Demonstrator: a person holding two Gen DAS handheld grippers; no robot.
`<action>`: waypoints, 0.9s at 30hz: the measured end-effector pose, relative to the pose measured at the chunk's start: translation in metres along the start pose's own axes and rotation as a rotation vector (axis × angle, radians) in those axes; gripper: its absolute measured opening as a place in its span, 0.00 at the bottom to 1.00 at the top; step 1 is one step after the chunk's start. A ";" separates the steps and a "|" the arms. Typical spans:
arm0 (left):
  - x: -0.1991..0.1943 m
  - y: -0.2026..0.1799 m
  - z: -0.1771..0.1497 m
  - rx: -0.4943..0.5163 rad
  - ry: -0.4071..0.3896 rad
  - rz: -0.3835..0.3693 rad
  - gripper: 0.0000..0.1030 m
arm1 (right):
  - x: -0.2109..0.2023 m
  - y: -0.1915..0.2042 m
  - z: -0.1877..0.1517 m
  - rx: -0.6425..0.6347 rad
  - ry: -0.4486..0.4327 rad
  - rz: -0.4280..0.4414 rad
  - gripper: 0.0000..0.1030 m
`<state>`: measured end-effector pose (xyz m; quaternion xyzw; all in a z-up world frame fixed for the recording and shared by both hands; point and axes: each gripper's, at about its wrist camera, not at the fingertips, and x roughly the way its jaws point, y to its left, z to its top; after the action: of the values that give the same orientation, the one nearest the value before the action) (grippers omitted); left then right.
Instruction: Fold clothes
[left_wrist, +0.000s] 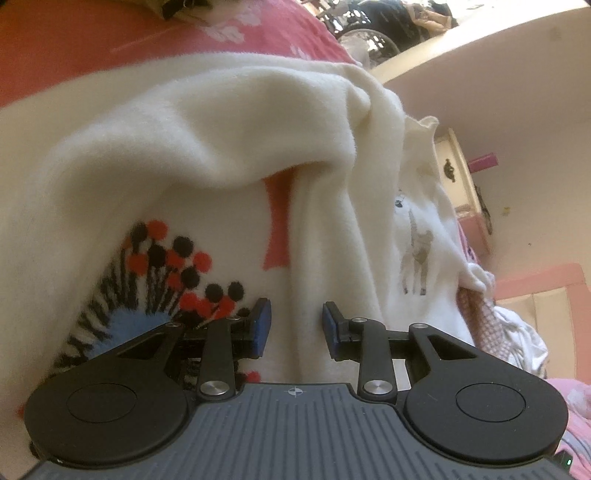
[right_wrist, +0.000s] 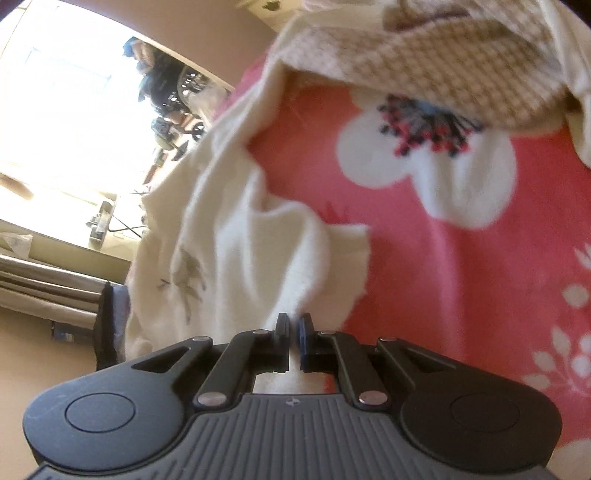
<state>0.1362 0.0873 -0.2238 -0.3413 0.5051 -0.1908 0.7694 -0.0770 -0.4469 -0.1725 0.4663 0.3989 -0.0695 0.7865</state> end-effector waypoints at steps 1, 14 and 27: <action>0.000 0.002 0.001 -0.003 0.003 -0.010 0.29 | -0.002 0.001 0.006 0.004 -0.021 -0.001 0.05; 0.003 0.010 0.008 -0.028 0.044 -0.046 0.27 | -0.009 0.001 0.063 0.026 -0.221 -0.090 0.05; 0.004 0.011 0.007 -0.031 0.049 -0.056 0.26 | 0.007 -0.020 0.053 -0.010 -0.182 -0.281 0.42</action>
<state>0.1438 0.0947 -0.2322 -0.3624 0.5171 -0.2127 0.7457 -0.0523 -0.4978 -0.1781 0.3937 0.3878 -0.2188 0.8042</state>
